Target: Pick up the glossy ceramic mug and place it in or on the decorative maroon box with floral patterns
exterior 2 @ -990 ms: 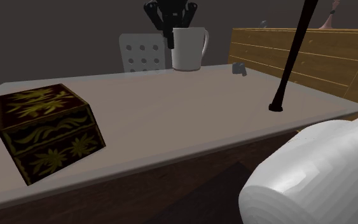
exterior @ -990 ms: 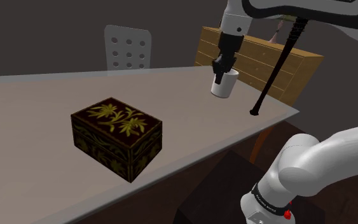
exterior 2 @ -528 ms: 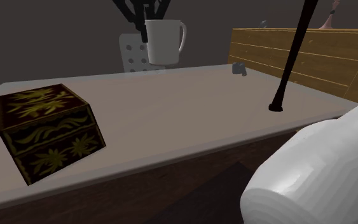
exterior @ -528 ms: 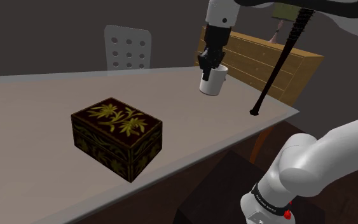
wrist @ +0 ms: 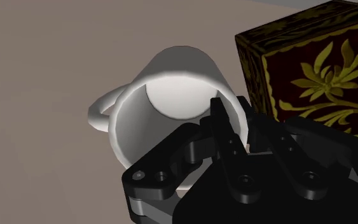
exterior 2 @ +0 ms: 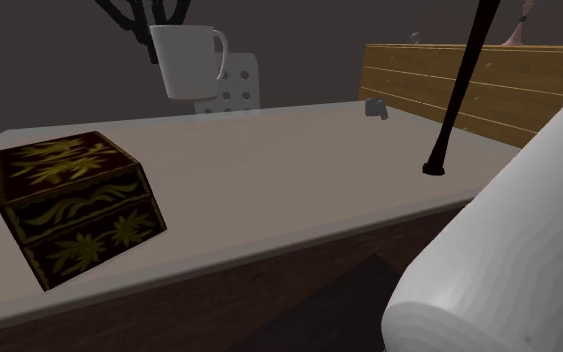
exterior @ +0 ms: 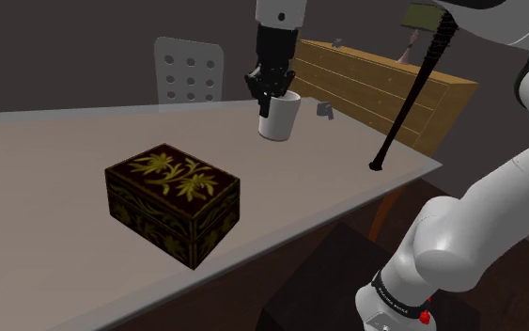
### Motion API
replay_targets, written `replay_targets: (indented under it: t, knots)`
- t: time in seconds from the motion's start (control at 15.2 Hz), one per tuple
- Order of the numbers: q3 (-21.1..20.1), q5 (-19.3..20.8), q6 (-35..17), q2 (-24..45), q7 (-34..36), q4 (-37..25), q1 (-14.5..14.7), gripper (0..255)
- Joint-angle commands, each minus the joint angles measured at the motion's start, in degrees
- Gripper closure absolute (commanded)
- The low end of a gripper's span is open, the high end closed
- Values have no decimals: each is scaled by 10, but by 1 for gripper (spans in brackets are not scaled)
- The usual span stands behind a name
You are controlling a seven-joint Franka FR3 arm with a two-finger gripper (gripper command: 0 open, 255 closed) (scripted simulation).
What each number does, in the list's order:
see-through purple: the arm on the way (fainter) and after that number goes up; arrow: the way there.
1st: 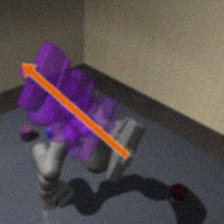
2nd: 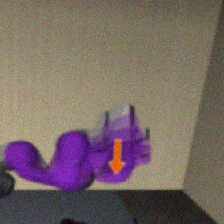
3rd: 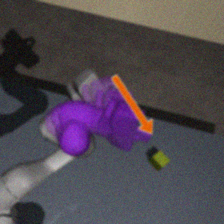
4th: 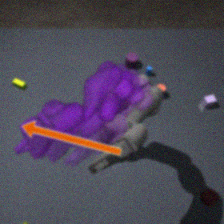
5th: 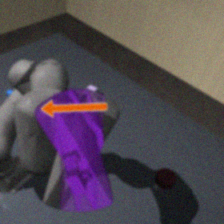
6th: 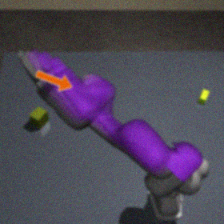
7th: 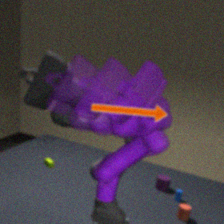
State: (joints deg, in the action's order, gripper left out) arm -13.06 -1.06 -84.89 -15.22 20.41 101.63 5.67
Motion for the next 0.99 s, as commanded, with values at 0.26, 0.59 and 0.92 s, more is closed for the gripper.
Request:
replay_targets:
  t: [0.26, 0.59, 0.92]
  knots:
    - [-52, 18, 17, 111, 81, -123, 25, 255]
    - [-89, 57, 53, 229, 149, -268, 64, 255]
    - [-107, 124, 134, 392, 206, -500, 144, 255]
